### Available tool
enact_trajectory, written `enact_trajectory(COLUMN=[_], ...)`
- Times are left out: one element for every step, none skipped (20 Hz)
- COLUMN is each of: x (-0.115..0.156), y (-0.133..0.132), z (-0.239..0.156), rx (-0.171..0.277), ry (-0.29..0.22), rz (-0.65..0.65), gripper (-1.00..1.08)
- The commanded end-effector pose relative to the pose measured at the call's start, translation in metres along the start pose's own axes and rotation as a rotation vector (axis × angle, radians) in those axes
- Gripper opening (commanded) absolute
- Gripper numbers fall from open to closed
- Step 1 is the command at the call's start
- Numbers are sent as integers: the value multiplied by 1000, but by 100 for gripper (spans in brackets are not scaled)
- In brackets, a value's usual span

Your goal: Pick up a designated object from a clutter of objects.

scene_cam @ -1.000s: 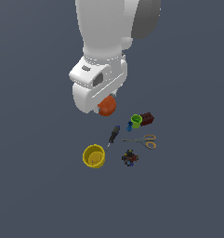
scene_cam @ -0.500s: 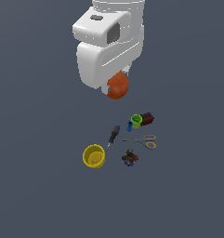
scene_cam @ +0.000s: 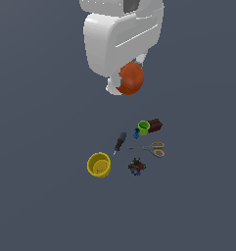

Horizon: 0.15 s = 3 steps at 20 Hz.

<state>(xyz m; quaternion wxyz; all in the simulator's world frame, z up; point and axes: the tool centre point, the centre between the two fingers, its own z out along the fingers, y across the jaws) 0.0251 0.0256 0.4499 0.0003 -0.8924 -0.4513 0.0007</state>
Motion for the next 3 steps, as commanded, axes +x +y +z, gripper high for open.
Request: enact_trajectory(x=[2, 2, 2], y=[0, 0, 0], z=[-5, -5, -5], rx=[-1, -1, -1], ry=[1, 1, 1], rz=[0, 0, 0], gripper=[-100, -100, -100])
